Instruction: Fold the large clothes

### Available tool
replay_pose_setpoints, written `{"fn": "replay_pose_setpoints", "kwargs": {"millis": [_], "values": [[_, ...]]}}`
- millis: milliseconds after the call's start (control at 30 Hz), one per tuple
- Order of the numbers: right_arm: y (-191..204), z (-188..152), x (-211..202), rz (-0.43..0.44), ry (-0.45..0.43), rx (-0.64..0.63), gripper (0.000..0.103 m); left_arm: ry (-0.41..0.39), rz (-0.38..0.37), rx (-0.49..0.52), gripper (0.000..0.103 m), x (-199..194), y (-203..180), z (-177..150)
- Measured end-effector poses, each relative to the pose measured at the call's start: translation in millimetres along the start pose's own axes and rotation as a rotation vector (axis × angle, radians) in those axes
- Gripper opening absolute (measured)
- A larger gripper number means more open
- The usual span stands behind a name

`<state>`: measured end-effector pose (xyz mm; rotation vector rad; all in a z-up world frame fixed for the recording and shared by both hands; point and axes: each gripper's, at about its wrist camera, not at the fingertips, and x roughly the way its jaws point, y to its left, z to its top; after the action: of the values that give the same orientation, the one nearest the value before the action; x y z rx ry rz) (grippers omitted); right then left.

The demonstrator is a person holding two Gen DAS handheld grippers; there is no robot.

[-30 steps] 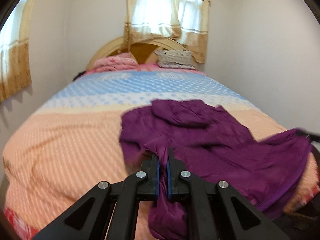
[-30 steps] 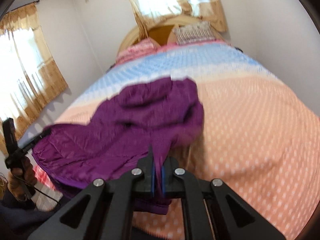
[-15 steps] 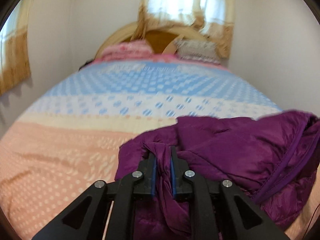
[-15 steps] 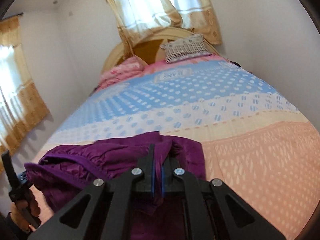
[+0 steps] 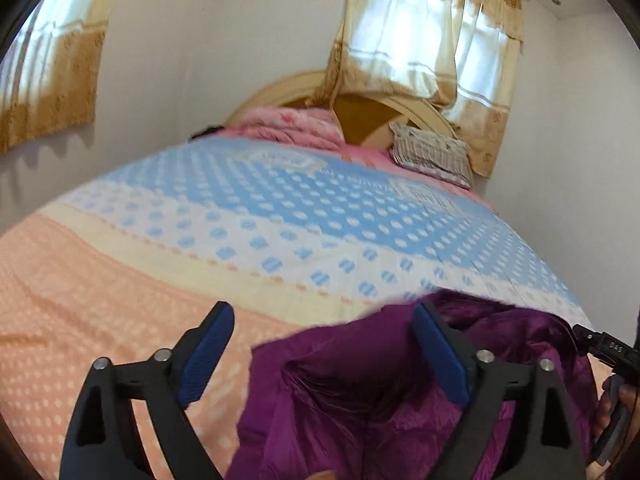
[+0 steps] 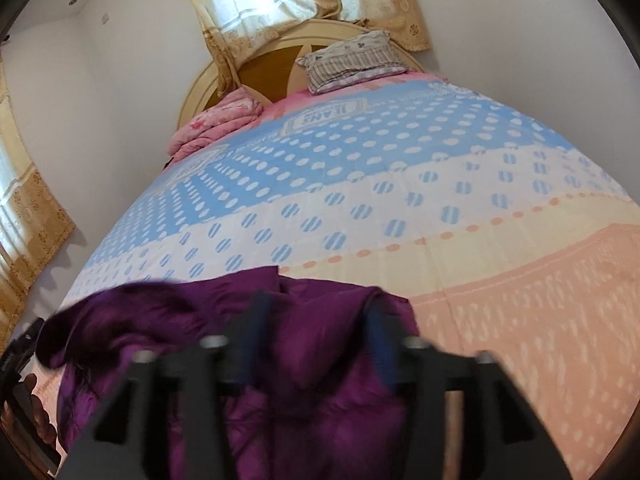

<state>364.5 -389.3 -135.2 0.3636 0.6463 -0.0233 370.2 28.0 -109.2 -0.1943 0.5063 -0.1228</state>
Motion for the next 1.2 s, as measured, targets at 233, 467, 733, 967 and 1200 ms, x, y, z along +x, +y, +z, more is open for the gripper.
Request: {"fn": "replay_pose_setpoints", "kwargs": {"millis": [233,467,733,967,1200], "values": [[28,5,-23,-0.133,-0.094,-0.032,0.07,-0.001,0.107,0.131,0.092,8,-50,-8],[123,-43,2,-0.095,0.036,-0.299,0.07,-0.017,0.242,0.376,0.092,54,-108,-22],[94,-51,67,-0.141,0.107,-0.281,0.073,0.214,0.293,0.226,0.092,136,-61,-31],[89,-56,67,-0.11,0.11,-0.261,0.076,0.269,0.277,0.196,0.097,150,-57,-41],[91,-55,78,-0.113,0.135,-0.255,0.077,0.3,0.261,0.174,0.099,154,-52,-44]]}}
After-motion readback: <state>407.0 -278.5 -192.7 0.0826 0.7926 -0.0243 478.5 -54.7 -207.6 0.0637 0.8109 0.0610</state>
